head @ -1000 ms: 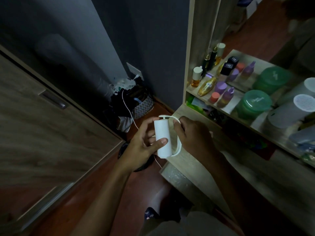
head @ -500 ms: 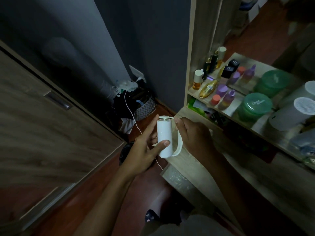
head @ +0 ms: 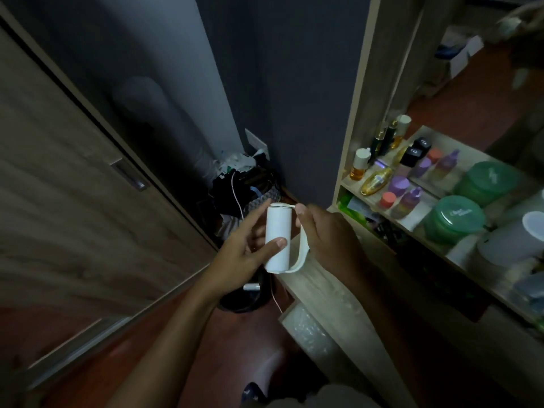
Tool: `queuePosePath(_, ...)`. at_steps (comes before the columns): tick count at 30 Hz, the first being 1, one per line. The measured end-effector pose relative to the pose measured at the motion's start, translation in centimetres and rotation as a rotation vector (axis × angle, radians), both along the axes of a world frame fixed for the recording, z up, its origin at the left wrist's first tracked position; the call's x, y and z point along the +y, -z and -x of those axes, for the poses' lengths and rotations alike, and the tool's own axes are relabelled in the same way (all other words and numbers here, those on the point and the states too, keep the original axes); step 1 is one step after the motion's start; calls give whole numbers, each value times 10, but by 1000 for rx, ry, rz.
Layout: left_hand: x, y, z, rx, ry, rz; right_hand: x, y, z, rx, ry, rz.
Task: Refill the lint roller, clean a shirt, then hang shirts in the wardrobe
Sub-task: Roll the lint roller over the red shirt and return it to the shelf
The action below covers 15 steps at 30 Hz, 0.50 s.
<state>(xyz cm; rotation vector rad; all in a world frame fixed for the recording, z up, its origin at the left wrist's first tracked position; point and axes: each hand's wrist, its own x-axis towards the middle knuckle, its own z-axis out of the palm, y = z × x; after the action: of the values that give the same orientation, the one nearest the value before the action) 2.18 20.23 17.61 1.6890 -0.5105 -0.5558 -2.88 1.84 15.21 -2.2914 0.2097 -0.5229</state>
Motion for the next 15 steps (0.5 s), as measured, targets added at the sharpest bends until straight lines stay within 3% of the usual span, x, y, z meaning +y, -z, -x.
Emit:
queuePosePath(4, 28, -20, -24, -3, -181, 26, 17, -26, -29, 169, -269, -245)
queuePosePath(9, 80, -49, -63, -71, -327, 45, 56, -49, -67, 316, -523, -342)
queuePosePath(15, 151, -45, -123, -178, -383, -50, 134, -51, -121, 412, -543, -492)
